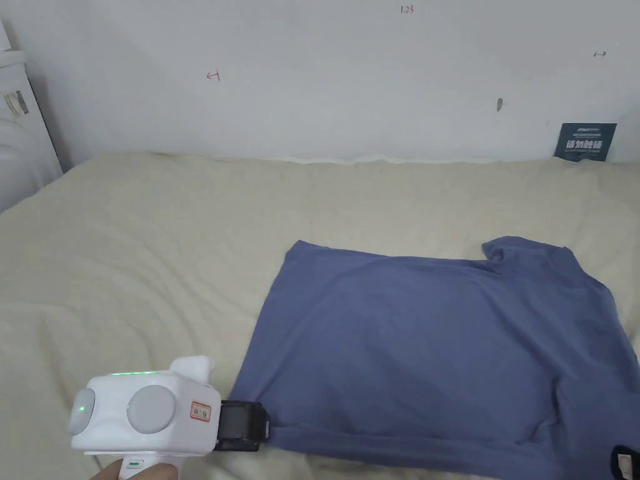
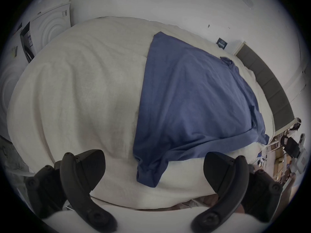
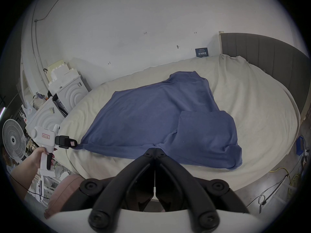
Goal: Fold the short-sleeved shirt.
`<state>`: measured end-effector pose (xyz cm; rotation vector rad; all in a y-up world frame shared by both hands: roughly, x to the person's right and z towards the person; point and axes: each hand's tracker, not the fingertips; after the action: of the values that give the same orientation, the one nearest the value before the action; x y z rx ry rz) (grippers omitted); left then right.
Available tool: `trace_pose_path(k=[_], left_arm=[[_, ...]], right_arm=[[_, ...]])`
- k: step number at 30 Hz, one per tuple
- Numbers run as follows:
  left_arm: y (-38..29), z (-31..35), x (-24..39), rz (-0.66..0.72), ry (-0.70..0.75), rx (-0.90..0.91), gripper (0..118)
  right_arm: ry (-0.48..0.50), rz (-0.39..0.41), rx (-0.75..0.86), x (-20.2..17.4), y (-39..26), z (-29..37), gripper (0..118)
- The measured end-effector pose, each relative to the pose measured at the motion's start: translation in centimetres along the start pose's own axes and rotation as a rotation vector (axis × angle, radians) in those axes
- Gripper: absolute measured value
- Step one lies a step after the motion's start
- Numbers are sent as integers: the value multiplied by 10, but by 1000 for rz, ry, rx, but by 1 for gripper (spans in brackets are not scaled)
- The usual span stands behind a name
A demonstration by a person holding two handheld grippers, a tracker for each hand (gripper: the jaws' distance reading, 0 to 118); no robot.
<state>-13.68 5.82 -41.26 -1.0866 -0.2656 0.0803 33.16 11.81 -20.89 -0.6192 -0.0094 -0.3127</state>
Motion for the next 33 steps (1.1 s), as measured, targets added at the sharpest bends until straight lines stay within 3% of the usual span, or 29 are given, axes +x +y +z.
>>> trace_pose_path(k=[1,2,3,4,7,13,21,22,24,25,29,31,33], left_arm=[[0,-1,3,-22,26,-7,96],[-1,-1,5,-50,45,-4,67],[-1,-1,8,-76,70,10,23],[-1,-2,11,-96,106,20,4],[-2,-6,14,-60,76,11,4],[0,6,28,-162,116,56,4],[15,23,21,-113,63,90,4],[16,23,21,-111,60,90,4],[14,26,26,-118,62,95,4],[14,27,27,-119,62,96,4],[11,28,31,-109,37,105,4],[10,27,32,-102,37,98,4],[8,27,33,-100,35,92,4]], right_arm=[[-4,0,-3,0,-1,0,1],[-6,-1,-4,0,-1,0,1],[-5,-3,-5,2,-1,-1,1],[-3,-8,-8,4,-2,-1,1],[-10,-19,-18,8,-2,-3,1],[-26,-67,22,30,-1,0,1],[-151,-97,-74,102,19,-15,1],[-143,-92,-118,114,21,-21,11],[-167,-95,-217,134,23,-34,86],[-208,-99,-273,140,21,-42,101],[-227,-64,-320,154,11,-58,101],[-243,0,-349,153,5,-62,98],[-241,64,-371,150,1,-66,82]])
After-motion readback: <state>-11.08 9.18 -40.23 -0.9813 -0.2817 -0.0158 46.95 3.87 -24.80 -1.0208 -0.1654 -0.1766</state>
